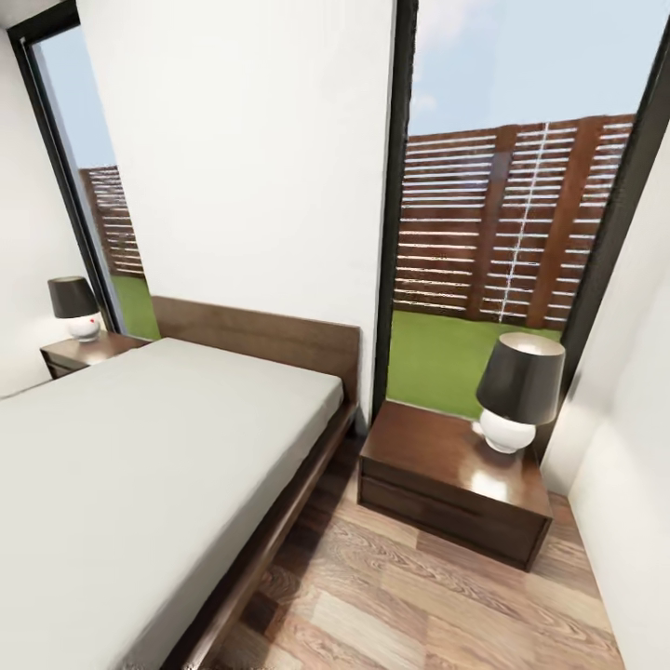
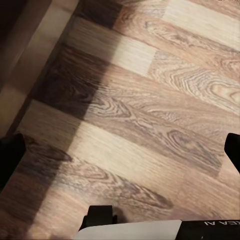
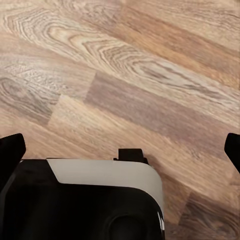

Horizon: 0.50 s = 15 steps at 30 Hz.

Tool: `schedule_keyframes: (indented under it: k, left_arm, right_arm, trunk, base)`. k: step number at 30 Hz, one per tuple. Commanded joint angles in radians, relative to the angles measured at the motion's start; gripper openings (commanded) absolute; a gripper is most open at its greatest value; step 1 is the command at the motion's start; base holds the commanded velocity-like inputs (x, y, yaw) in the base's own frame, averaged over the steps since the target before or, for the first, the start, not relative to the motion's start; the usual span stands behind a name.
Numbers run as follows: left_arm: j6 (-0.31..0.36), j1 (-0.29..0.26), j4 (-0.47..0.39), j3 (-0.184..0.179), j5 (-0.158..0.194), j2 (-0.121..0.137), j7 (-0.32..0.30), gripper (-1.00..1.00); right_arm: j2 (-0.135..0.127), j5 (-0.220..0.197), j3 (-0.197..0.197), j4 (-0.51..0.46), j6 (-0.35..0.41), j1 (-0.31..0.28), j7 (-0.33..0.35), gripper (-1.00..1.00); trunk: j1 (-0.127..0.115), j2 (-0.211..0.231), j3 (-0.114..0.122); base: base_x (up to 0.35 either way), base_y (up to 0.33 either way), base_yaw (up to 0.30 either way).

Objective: In the bedroom, move the book from the bed onto either nightstand, and place the two sandals side by side next to the bed.

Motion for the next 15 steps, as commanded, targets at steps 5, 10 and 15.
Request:
schedule_keyframes:
  k: [5,10,15]
  left_arm:
    - [-0.002,0.0,0.0,0.0,0.0,0.0,0.0,1.0]
    - [-0.002,0.0,0.0,0.0,0.0,0.0,0.0,1.0]
    - [-0.002,0.0,0.0,0.0,0.0,0.0,0.0,1.0]
  right_arm:
    - [0.0,0.0,-0.001,-0.001,-0.003,0.0,0.0,1.0]
    - [0.0,0.0,-0.001,-0.001,-0.003,0.0,0.0,1.0]
    - [0.0,0.0,-0.001,-0.001,-0.003,0.0,0.0,1.0]
  trunk:
    - [0.0,0.0,-0.001]
    - [0.0,0.0,-0.001]
    - [0.0,0.0,-0.001]
  base:
    - [0.0,0.0,0.294]
    - [0.0,0.0,0.294]
    - [0.0,0.0,0.294]
